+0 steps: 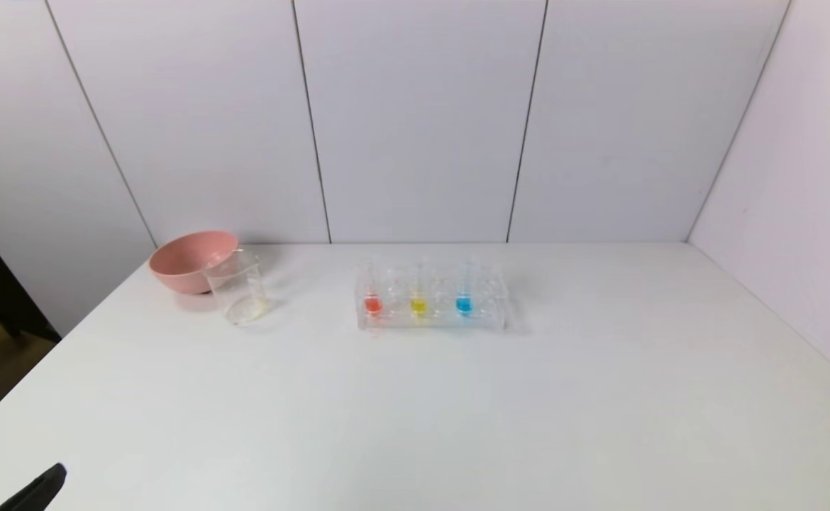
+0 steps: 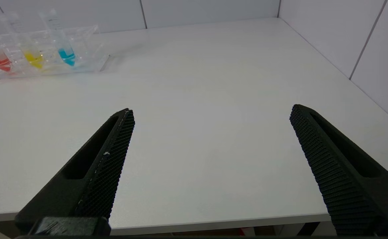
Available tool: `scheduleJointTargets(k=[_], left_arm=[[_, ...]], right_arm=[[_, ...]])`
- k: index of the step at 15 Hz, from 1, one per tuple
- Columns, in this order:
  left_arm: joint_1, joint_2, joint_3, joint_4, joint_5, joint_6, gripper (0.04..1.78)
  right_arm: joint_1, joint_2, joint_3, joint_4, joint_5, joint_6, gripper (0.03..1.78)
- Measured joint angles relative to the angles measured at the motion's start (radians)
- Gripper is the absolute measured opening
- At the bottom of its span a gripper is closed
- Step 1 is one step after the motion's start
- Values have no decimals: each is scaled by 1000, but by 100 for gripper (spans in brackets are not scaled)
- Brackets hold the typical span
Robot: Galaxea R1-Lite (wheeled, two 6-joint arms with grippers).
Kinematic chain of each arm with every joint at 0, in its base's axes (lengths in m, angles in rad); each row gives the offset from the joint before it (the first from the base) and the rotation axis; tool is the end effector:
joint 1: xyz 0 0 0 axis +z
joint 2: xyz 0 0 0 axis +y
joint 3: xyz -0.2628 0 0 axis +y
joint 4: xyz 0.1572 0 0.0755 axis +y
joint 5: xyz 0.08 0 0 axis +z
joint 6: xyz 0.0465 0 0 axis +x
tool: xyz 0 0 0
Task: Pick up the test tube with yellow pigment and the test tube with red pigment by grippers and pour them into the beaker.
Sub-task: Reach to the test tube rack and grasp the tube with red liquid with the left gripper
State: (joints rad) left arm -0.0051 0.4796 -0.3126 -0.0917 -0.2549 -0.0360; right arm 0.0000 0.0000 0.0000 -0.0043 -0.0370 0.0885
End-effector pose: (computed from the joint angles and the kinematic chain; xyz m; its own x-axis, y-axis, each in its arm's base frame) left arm 0.0590 -0.0120 0.1602 0.9636 -0.2571 -0.0728 0.2535 0.9658 -0.0548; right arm 0.0209 -0.0017 0.0760 0.9993 -0.0370 0.0043 0.0365 0.9954 0.0885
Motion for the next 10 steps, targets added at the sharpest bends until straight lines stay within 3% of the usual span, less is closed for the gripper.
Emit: scheduleJointTargets(k=[3,6,10], left_arm=[[-28,255,-69,-96,-92,10,176],[-154,470,-147,-140,-113,14,176],[-351,714,-210,-220,23,-22,176]], right_arm=[[0,0,0,0,0,0,171],[0,0,0,0,0,0,171],[0,0,0,0,0,0,171]])
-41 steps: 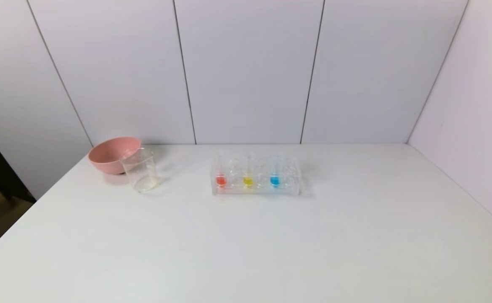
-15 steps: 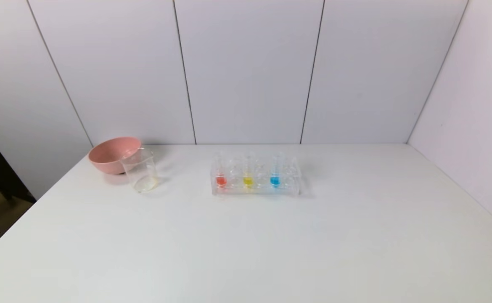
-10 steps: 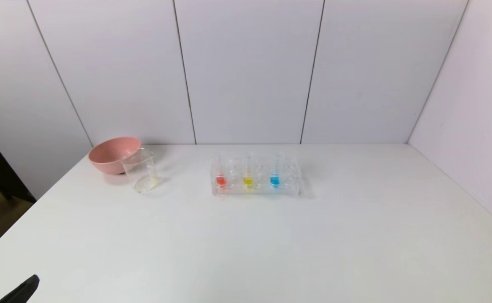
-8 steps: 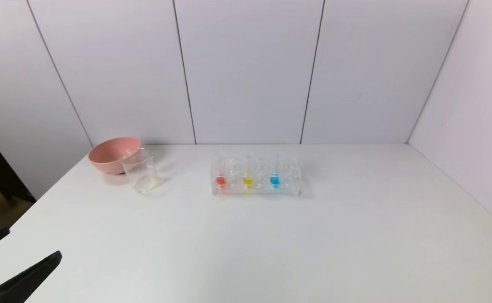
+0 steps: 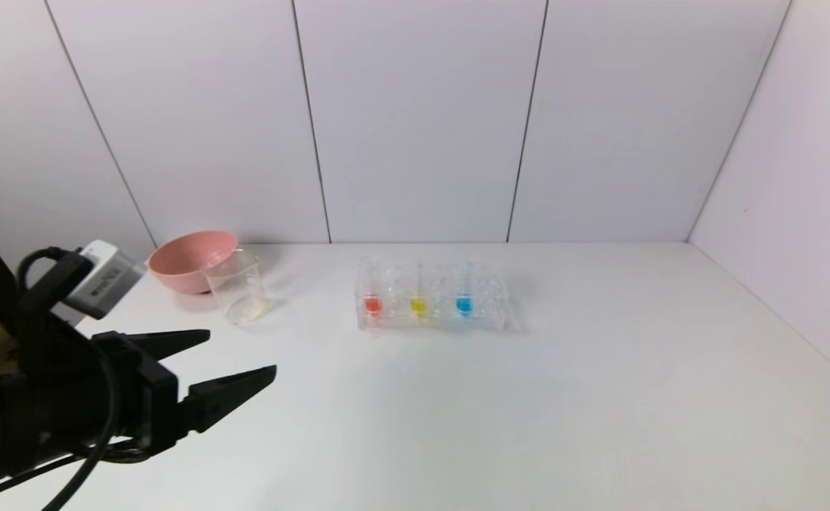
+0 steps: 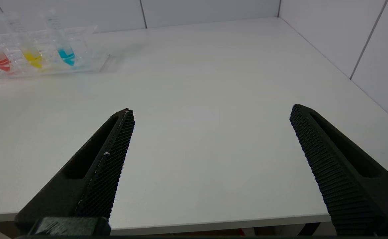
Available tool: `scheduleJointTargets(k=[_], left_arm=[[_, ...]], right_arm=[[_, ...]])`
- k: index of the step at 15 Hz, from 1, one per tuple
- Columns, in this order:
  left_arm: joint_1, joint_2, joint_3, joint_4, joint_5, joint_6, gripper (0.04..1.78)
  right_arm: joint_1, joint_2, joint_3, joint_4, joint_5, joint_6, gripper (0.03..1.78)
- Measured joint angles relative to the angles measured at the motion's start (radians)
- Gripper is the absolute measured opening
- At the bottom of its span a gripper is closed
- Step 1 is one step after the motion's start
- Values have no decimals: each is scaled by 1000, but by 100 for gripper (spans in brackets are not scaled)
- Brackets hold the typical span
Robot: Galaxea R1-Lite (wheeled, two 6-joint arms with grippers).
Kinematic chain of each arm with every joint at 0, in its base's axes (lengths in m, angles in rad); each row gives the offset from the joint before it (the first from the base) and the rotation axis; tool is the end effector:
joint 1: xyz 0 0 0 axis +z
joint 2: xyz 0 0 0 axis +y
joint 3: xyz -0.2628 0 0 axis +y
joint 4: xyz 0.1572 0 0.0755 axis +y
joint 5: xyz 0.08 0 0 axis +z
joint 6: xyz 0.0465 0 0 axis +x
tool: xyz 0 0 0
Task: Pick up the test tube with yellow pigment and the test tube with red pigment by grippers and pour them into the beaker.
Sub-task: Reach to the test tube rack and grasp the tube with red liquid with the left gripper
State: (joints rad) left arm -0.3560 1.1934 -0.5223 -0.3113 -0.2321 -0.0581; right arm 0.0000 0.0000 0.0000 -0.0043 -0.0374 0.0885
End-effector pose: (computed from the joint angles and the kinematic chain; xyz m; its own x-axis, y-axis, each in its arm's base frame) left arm 0.1748 -0.0764 0.1616 0.7736 -0.5331 -0.3426 0.5209 0.8428 -0.1352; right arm 0.0209 -0.0017 0.0760 0.9993 -0.0374 0.0043 0.0369 0.9954 0.0885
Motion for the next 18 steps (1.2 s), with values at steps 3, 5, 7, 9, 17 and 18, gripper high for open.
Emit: scheduleJointTargets(k=[3,5,7,9,17,18], left_arm=[[-115,189,-22,-187,173,-93,176],[-180,320,-53,-302,316,-128,176],[-233,430,-110,-363,439,-144,176],[-268,522,-167,-400,522,-147,176],[-292,832,-343,-653,705,-101,176],[-291,854,-359,-659,712,-92,176]], right_arm=[[0,0,0,0,0,0,171],[0,0,0,0,1,-1,171],[0,0,0,0,0,0,171],[0,0,0,0,0,0,171],[0,0,0,0,0,0,171],[0,0,0,0,0,0,171]])
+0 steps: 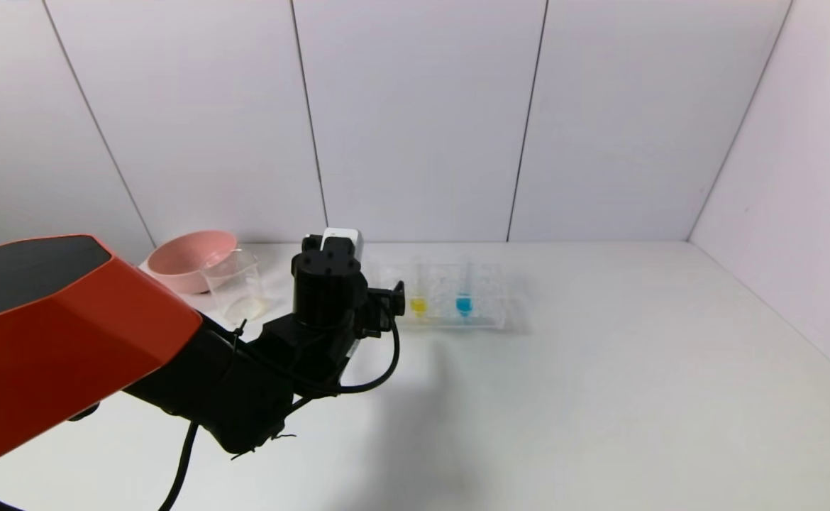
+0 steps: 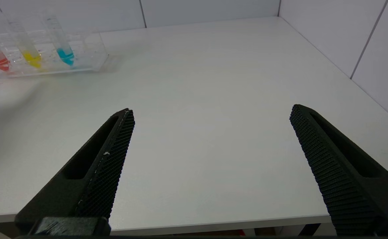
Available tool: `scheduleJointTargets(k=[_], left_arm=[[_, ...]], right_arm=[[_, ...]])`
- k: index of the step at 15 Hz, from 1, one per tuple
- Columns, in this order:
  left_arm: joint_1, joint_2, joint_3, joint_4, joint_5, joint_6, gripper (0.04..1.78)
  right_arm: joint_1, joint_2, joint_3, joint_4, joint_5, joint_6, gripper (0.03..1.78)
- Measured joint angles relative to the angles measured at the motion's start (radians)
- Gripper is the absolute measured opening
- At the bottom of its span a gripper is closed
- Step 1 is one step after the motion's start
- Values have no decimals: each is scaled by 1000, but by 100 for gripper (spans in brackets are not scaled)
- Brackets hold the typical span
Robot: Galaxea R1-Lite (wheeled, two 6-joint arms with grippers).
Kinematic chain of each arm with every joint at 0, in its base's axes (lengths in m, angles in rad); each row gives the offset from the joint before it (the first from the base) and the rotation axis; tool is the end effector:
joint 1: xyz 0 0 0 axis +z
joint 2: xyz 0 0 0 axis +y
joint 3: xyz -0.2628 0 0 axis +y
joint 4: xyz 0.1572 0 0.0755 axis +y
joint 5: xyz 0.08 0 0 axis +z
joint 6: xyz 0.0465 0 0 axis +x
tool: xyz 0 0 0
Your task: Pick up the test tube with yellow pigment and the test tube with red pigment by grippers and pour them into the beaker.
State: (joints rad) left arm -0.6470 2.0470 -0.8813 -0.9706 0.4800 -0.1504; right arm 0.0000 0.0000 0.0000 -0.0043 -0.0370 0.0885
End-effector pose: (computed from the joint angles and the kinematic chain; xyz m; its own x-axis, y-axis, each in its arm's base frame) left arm 0.3088 -0.2064 0.0953 0.9727 -0.1561 -0.1720 0.1481 0.9872 -0.0585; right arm 0.0209 -0.0017 0.0760 0.9993 -0.0370 0.0043 0.0365 0.9954 0.0885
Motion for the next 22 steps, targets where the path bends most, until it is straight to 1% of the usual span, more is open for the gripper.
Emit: scheduleJointTargets(k=[2,6,8,10,11,13,15,16,17,18,22], left_arm=[[2,31,-19,-38,11,22,176],[23,97,-40,-184,41,110,176],[29,116,-43,-210,31,111,171],[31,132,-45,-232,31,114,154],[32,138,-48,-235,31,113,143],[32,151,-54,-254,31,111,111],[31,168,-63,-287,31,111,71],[31,175,-67,-297,29,111,55],[29,181,-69,-304,29,112,46],[30,185,-71,-309,29,111,43],[30,190,-73,-313,29,112,43]], right_arm=[[0,0,0,0,0,0,171],[0,0,0,0,0,0,171],[0,0,0,0,0,0,171],[0,0,0,0,0,0,171],[0,0,0,0,0,0,171],[0,0,0,0,0,0,171],[0,0,0,0,0,0,171],[0,0,0,0,0,0,171],[0,0,0,0,0,0,171],[0,0,0,0,0,0,171],[0,0,0,0,0,0,171]])
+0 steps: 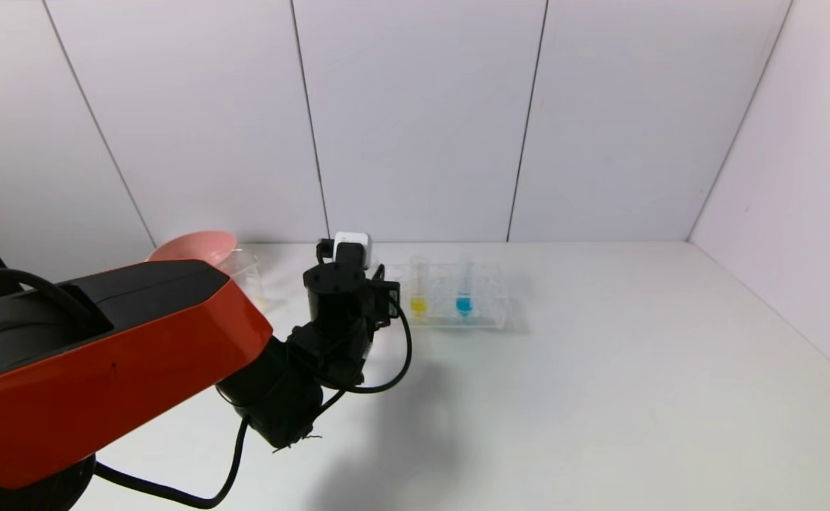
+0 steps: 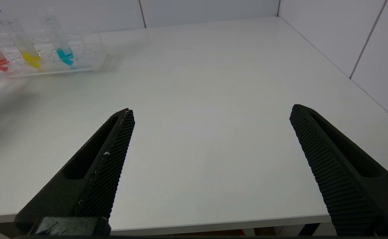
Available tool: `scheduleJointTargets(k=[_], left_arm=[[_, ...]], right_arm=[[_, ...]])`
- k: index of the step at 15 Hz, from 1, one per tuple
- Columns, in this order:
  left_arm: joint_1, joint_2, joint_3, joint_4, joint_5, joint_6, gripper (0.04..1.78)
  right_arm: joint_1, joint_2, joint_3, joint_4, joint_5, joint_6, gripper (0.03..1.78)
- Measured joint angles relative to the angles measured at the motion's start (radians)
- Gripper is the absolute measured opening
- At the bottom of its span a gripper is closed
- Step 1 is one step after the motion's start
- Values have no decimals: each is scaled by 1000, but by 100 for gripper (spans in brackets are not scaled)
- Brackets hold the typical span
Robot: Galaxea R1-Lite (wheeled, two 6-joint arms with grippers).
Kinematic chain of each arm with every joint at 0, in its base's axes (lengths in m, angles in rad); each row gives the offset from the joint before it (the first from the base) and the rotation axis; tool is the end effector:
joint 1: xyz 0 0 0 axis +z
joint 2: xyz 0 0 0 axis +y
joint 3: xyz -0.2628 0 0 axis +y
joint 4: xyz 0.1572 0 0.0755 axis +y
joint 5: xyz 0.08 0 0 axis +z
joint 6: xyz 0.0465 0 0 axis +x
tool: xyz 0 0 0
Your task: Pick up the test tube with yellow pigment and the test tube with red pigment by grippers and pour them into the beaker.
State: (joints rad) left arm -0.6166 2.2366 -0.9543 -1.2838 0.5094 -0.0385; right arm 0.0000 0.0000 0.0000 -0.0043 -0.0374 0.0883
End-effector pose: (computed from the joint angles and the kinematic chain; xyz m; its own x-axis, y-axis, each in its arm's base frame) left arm 0.3395 -0.2128 0.0776 0.9943 -0.1070 0.0013 0.1070 0.9935 -0.0392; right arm 0.0209 -0.0017 0.0760 0.9993 -0.0374 0.0043 0.0369 0.9954 0.0883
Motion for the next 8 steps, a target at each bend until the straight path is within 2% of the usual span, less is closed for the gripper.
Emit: scheduleJointTargets(k=[6,8], left_arm=[[-3,-49,-13,18,0,50,43],[-5,-95,-46,63,-1,85,43]], right_arm=[[0,0,0,0,0,0,171],[0,0,0,0,0,0,171]])
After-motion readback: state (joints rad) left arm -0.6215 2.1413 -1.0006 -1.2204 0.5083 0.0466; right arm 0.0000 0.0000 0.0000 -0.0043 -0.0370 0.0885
